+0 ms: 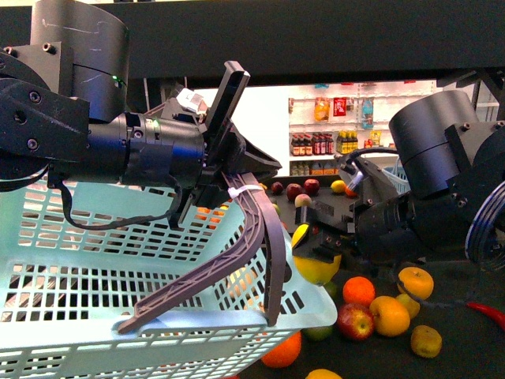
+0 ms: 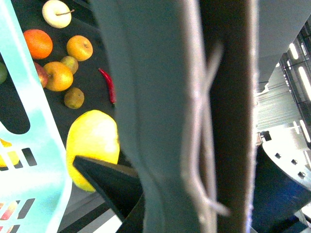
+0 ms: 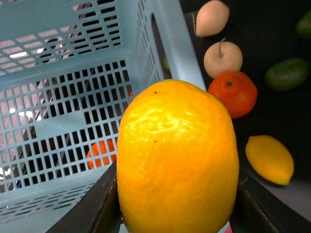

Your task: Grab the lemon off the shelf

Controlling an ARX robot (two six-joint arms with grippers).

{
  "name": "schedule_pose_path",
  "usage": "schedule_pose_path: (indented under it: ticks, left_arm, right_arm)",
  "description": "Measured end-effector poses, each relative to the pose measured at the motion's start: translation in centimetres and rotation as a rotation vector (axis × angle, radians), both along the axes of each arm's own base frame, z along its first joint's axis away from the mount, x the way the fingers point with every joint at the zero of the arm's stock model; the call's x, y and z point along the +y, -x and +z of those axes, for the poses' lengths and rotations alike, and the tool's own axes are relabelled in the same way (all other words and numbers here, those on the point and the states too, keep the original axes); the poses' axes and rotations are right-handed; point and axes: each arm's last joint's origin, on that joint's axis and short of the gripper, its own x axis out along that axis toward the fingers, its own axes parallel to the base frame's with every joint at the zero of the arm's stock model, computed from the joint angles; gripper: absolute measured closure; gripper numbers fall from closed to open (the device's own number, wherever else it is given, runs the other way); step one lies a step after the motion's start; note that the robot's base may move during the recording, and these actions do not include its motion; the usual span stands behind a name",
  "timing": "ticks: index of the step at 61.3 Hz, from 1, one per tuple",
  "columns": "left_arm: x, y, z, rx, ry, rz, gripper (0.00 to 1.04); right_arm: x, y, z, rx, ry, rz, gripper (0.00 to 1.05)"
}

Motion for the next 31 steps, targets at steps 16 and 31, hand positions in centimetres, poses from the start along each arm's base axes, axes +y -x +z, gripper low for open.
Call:
schedule_pose_path:
  ticks: [16, 31]
  left_arm:
    - [0.0, 0.0, 0.0, 0.0, 0.0, 0.0, 0.98]
    - [0.0, 0.0, 0.0, -0.001, 0.001, -0.007, 0.98]
  right_arm:
    - [2.1, 0.8, -0.4, 0.016, -0.007, 0.035, 0.55]
    - [3.2, 1.4, -0.8, 0.019, 0.003, 0.056, 0.43]
